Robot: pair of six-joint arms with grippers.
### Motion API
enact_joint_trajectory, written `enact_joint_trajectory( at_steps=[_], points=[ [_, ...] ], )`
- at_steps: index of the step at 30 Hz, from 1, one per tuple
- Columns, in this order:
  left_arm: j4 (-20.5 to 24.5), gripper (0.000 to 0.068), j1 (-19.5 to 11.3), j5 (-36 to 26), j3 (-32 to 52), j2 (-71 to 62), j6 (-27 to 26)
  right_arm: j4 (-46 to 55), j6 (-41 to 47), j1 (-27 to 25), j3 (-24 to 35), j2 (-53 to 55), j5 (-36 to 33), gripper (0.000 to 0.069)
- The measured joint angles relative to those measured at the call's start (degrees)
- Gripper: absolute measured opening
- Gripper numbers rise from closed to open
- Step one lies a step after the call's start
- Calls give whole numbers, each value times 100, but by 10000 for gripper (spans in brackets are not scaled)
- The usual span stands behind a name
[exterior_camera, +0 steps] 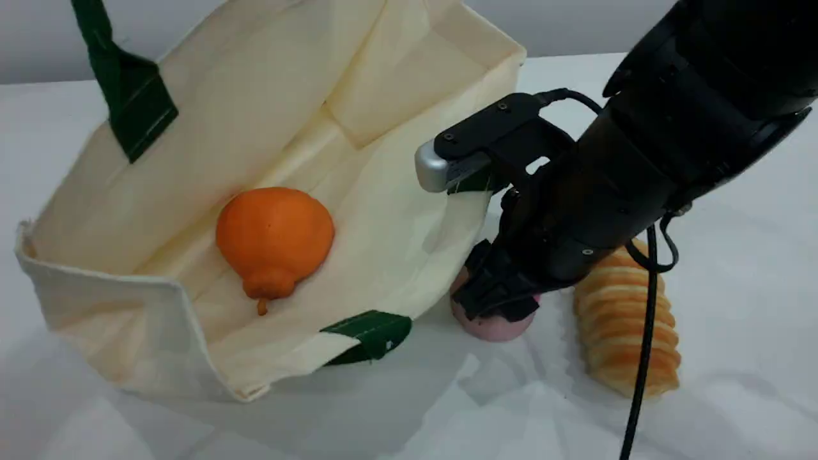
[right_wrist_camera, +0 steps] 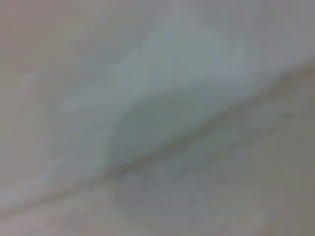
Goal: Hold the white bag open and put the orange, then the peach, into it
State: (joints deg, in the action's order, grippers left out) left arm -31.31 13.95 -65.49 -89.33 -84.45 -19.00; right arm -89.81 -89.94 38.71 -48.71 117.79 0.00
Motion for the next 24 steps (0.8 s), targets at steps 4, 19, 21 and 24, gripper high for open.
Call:
enact_joint_trajectory(
  at_steps=[4,19,21,24],
  points=[
    [0,62,0,0,0,0,0,0,0,0,0,4,0,243],
    [0,62,0,6,0,0,0,-16,-5,-6,473,-550,740,136],
    [0,62,0,6,0,0,0,-22,-5,-13,556,-740,750,130],
    [0,62,0,11,0,0,0,-22,-5,-7,673,-1091,648,130]
  ],
)
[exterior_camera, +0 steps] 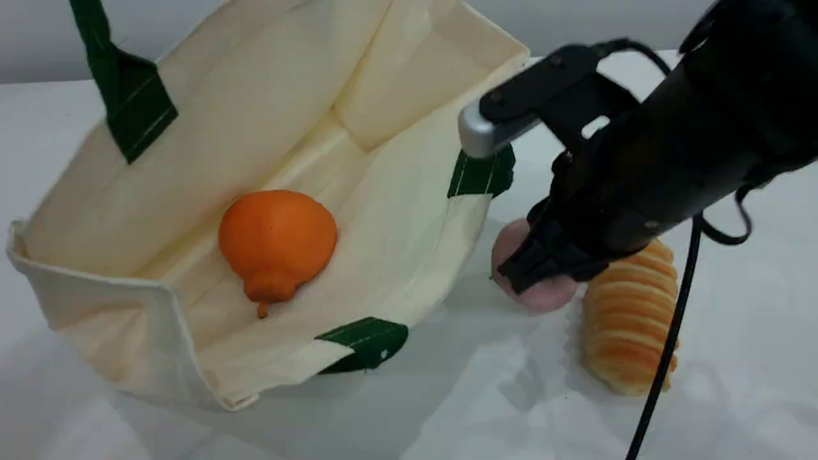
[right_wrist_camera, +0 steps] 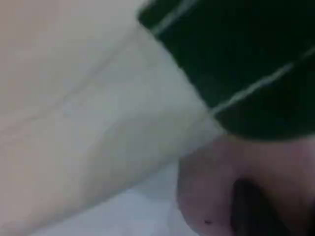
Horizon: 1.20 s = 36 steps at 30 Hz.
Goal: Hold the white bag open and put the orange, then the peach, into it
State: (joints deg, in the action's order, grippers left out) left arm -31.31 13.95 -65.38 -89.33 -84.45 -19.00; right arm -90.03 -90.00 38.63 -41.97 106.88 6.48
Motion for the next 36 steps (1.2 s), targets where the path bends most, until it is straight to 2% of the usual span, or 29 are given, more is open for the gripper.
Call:
enact_joint_trajectory(
  at_steps=[9,18,27,32,36],
  points=[
    [0,62,0,6,0,0,0,-91,0,6,50,-922,44,130],
    [0,62,0,1,0,0,0,-933,0,6,50,-1275,1111,128],
    [0,62,0,1,0,0,0,-1010,6,17,45,-1681,1141,128],
    [0,62,0,1,0,0,0,-1005,6,17,45,-2074,858,128],
    [0,62,0,1,0,0,0,-976,6,17,45,-2374,363,128]
  ],
)
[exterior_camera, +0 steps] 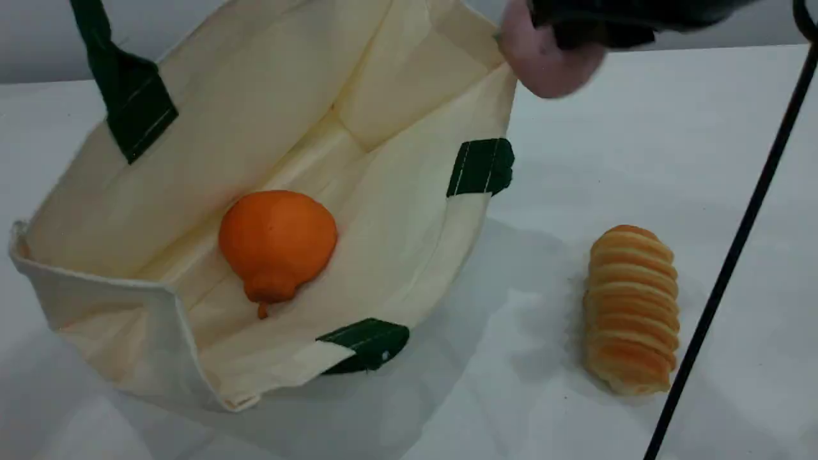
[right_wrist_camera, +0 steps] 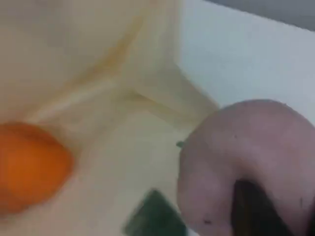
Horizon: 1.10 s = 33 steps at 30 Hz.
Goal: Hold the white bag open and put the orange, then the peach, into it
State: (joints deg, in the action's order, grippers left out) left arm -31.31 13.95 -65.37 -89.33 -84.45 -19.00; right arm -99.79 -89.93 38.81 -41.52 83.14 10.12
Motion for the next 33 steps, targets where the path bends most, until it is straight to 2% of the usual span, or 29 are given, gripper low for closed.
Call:
enact_joint_trajectory(
  at_steps=[3,9,16,24,33],
  points=[
    [0,62,0,0,0,0,0,11,0,0,0,-86,-481,128],
    [0,62,0,-6,0,0,0,15,0,0,5,22,-1862,128],
    [-18,62,0,-12,0,0,0,17,0,0,-28,571,-3126,128],
    [-210,62,0,-12,0,0,0,-6,0,0,-747,1594,-3453,128],
    [-210,62,0,-13,0,0,0,-18,0,0,-1775,2695,-3424,128]
  ],
)
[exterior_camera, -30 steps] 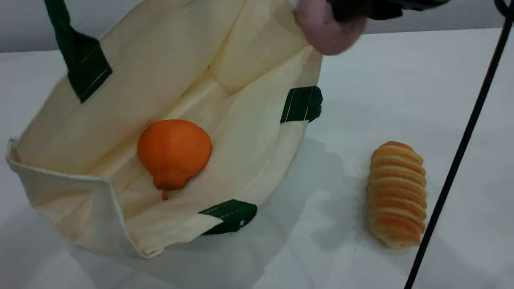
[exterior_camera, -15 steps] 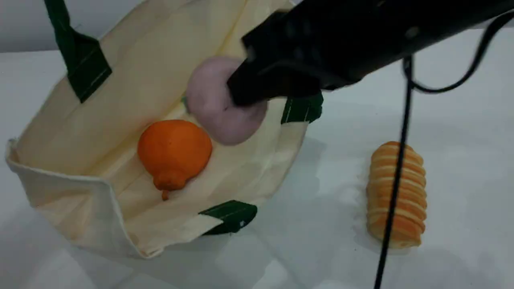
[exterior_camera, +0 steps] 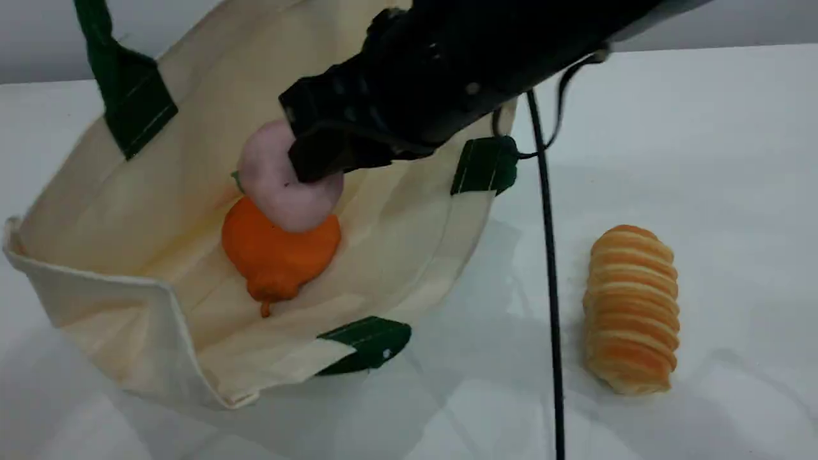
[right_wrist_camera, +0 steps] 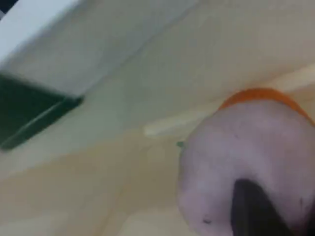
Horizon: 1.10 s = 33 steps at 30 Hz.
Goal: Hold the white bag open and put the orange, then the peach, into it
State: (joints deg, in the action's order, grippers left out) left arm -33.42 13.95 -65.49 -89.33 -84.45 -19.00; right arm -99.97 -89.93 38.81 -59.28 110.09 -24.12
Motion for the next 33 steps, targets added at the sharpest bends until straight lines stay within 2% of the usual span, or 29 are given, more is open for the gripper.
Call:
enact_joint_trajectory(
  at_steps=[4,6,8,13,17,20,25,28,30,33],
  points=[
    [0,62,0,-17,0,0,0,1,0,0,-120,100,10,131],
    [0,62,0,-20,0,0,0,-12,0,0,-125,100,21,167],
    [5,62,0,-27,0,0,0,-12,0,0,-125,100,39,235],
    [26,62,0,-51,0,0,0,-12,0,0,-125,53,-58,461],
    [51,62,0,-85,0,0,0,6,0,0,-120,-156,-29,557],
    [62,62,0,-79,0,0,-6,6,-5,0,-110,-454,172,571],
    [88,63,0,35,0,0,-113,83,-5,0,-5,-1139,880,573],
    [248,69,0,40,0,0,-246,95,-5,0,126,-1684,1214,573],
    [385,83,0,11,0,0,-271,100,-5,0,239,-2047,1392,573],
    [330,141,0,-139,0,0,-378,209,-5,0,399,-2612,1408,573]
  ],
)
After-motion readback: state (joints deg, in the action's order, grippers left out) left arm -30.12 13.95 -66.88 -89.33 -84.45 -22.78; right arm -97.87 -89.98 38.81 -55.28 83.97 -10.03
